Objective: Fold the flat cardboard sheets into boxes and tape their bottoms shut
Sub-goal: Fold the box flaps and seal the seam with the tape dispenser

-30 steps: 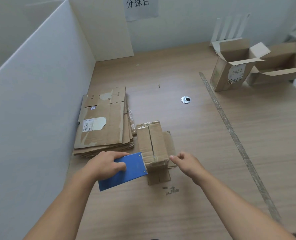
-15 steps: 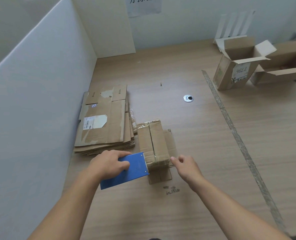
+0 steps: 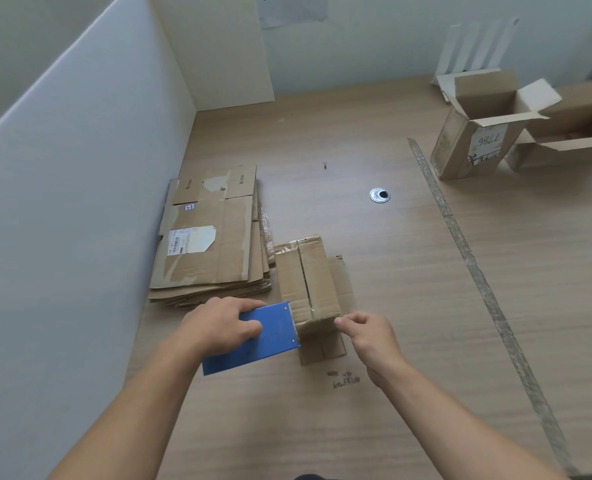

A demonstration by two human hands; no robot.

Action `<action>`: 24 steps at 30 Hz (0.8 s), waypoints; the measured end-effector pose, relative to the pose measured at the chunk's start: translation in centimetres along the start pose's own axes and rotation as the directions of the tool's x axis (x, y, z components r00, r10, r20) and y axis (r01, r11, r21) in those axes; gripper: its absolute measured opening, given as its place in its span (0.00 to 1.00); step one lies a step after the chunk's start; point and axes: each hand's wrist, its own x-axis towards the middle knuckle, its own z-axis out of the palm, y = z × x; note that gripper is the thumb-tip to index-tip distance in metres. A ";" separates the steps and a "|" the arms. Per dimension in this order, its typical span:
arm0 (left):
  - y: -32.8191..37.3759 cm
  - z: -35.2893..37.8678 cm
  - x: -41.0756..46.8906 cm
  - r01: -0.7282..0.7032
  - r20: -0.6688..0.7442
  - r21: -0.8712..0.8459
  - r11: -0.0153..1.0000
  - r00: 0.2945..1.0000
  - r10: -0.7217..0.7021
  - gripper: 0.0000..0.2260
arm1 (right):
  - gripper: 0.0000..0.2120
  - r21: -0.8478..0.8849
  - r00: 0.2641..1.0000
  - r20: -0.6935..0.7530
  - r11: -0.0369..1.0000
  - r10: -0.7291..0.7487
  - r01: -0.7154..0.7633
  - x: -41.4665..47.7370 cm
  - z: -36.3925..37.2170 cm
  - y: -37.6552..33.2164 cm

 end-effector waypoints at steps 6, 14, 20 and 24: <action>0.4 0.3 0.4 -0.021 0.014 -0.063 0.998 1.000 0.022 0.28 | 0.07 -0.573 0.838 -0.106 0.722 -0.535 0.388 1.0 0.3 1.5; 0.0 0.5 0.9 -0.039 -0.005 -0.108 0.993 0.999 0.038 0.27 | 0.44 -0.678 0.541 0.606 -0.024 -0.583 0.734 4.1 -1.9 -1.9; -1.0 1.1 1.0 -0.058 -0.020 -0.173 0.983 0.998 0.056 0.26 | 0.33 -0.531 0.501 0.756 0.053 -0.422 0.845 6.4 -0.4 -0.7; -1.5 1.9 0.7 -0.085 -0.036 -0.216 0.973 0.996 0.079 0.25 | 0.37 -0.501 0.438 0.707 0.043 -0.555 0.864 7.1 -0.6 0.4</action>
